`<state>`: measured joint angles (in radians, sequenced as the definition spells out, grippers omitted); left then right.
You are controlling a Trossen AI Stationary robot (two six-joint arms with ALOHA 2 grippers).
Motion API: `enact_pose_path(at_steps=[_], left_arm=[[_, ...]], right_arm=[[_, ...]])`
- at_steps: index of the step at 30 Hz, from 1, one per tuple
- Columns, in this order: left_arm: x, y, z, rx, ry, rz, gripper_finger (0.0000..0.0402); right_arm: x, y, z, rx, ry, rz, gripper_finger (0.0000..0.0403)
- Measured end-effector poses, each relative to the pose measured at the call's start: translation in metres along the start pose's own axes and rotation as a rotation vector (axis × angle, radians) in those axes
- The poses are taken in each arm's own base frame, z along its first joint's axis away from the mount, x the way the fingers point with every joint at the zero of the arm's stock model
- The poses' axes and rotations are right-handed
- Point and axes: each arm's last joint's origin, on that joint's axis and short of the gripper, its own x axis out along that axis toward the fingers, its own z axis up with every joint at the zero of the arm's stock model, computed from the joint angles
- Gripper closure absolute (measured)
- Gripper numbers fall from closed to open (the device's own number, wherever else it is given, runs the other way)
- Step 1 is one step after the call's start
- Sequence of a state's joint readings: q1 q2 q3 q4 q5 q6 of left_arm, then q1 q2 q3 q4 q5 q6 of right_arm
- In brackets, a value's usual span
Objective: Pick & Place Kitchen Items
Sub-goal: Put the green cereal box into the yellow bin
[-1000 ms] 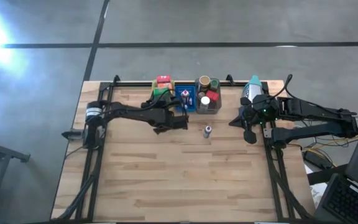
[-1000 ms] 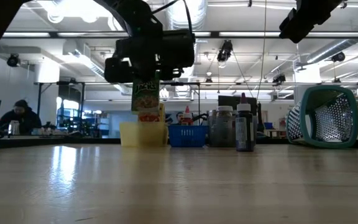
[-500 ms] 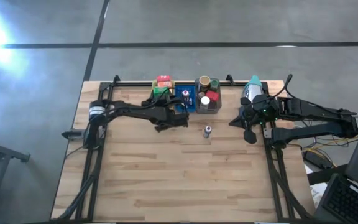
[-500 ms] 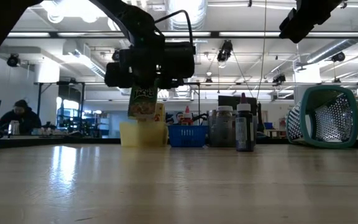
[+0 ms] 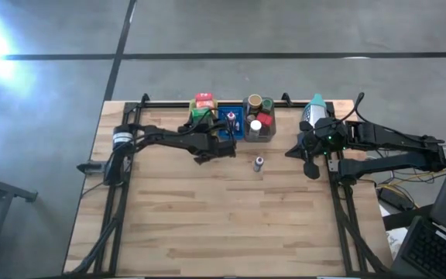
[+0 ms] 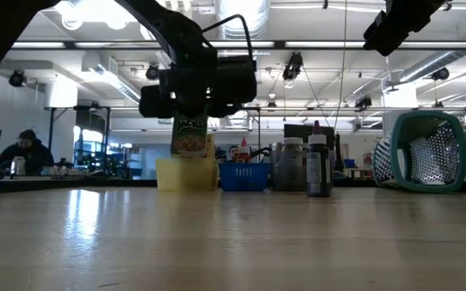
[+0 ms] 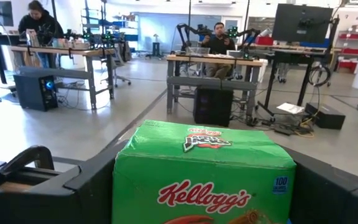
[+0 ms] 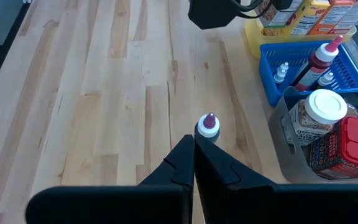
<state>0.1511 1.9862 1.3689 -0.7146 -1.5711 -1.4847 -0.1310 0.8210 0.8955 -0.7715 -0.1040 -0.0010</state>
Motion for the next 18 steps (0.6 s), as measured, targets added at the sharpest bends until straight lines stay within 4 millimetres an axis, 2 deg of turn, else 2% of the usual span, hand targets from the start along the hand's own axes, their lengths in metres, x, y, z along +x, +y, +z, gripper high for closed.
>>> enact_pose_path(at_steps=[12,18], left_arm=[[0.0044,0.0003,0.0000,0.062,-0.001,0.011,0.0048],[0.0023,-0.0017,-0.0087,0.069,0.000,0.006,0.0048]], right_arm=[[0.0000,0.0000,0.0000,0.000,0.000,0.000,0.0394],[0.0000,0.0000,0.0000,0.000,0.000,0.000,0.0394]])
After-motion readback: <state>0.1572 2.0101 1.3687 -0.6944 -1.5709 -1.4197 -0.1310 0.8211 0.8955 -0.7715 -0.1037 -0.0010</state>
